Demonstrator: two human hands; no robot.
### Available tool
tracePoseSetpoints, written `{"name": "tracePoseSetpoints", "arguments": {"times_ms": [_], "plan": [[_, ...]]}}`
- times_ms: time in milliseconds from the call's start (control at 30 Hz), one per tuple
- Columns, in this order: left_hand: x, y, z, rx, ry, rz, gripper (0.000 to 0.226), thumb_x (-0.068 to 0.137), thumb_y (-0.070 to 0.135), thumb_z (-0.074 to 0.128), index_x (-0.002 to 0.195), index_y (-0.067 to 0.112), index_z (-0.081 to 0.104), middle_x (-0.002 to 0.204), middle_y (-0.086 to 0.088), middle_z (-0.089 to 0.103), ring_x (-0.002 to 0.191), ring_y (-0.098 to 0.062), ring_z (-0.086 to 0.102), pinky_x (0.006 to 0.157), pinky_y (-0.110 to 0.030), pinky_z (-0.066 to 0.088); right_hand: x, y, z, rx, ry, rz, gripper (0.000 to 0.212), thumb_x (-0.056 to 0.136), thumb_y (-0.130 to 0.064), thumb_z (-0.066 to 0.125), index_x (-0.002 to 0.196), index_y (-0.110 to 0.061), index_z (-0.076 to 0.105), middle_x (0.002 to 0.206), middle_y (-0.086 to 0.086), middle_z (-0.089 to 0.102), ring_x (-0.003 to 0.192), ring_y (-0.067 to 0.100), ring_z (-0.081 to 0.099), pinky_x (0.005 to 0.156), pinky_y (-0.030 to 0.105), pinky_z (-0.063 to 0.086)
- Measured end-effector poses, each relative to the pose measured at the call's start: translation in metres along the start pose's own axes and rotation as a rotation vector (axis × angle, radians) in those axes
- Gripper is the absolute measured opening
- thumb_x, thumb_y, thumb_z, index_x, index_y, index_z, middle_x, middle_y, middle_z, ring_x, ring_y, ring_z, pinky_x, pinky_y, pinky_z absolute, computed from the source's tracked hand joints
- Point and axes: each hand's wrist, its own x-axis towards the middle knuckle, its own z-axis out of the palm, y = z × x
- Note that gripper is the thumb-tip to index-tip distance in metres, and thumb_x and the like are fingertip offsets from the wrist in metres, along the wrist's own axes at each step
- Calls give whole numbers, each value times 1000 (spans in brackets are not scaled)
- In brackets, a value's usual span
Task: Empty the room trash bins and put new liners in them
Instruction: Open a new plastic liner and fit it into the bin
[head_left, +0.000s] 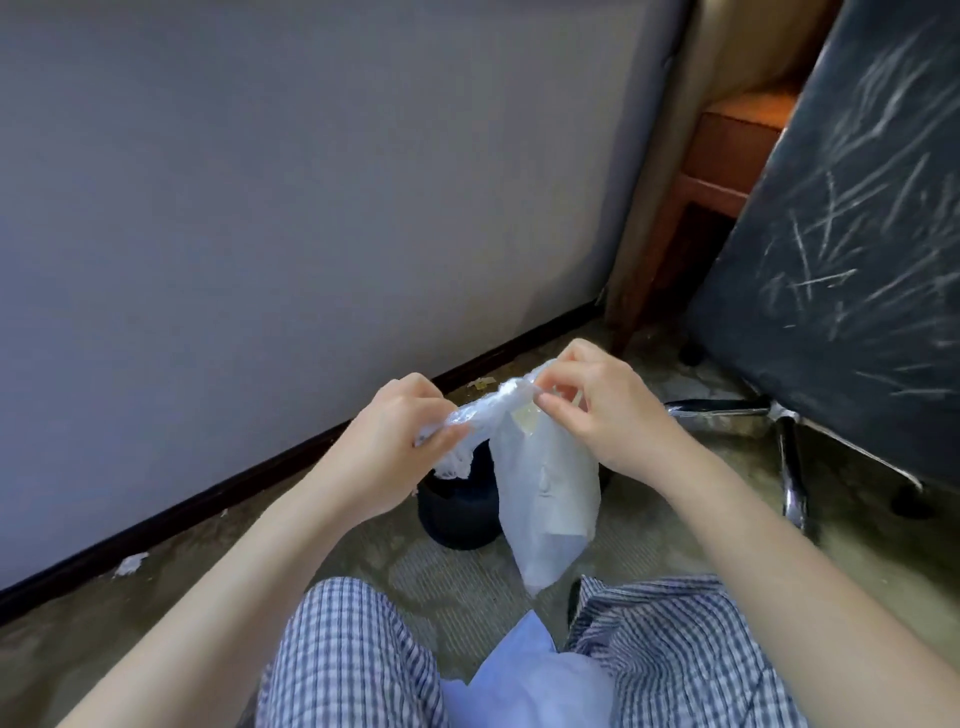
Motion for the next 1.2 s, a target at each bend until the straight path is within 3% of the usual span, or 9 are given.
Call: {"name": "tracePoseSetpoints", "arguments": {"times_ms": [167,267,400,700,833,900,967,1100,1200], "plan": [[-22,40,-17,20,-12,13,33,96,33,46,87,9,66,91,2,51,85,-11,50,78,-32,45,-37,-20,-31,-59,54,-18,13,93,-23,58,93,-13,66,97,-4,53,84,16,58,82,42,47],[-29,66,-25,32,-6,11,48,86,50,32,75,10,56,81,1,49,73,-15,49,68,-33,43,-51,-24,-49,-85,74,-18,14,92,-26,56,95,-16,66,99,-5,55,87,19,58,82,47,47],[-27,89,-22,11,-7,28,44,85,47,32,73,9,50,77,2,47,71,-17,49,67,-34,42,-57,-16,-70,-63,99,-30,10,92,-26,56,91,-21,64,94,-7,57,85,17,58,79,48,48],[48,106,-20,-32,-74,26,43,86,43,39,74,2,48,76,-5,46,70,-25,46,65,-41,41,-30,22,-108,20,44,61,12,92,-22,57,88,-16,66,89,-6,58,85,9,57,80,33,48],[97,114,-28,-12,-220,74,28,88,31,59,75,7,51,77,-2,48,69,-21,47,60,-32,37,-11,37,-135,42,24,167,13,92,-22,56,86,-16,66,89,-7,58,82,6,55,77,25,45],[121,124,-37,-21,-282,103,29,85,29,63,74,5,50,73,0,45,63,-14,39,55,-23,30,-5,41,-155,37,25,215,13,92,-22,57,84,-16,66,87,-8,57,79,1,53,73,15,42],[144,139,-49,-55,-330,130,28,83,27,66,76,3,53,71,1,45,64,-11,37,57,-20,32,-2,40,-179,37,27,265,14,92,-22,57,82,-17,65,84,-10,55,74,-4,50,69,11,39],[182,180,-79,-158,-425,192,15,82,28,69,89,15,65,81,3,59,76,-8,50,63,-19,39,-8,28,-233,33,41,379,14,93,-24,57,88,-15,66,85,-10,55,76,5,53,73,24,44],[204,215,-94,-235,-490,238,21,82,34,70,94,17,66,85,3,61,77,-8,54,65,-18,40,-26,16,-274,33,95,480,13,93,-24,57,89,-15,66,86,-10,55,77,7,54,74,27,46]]}}
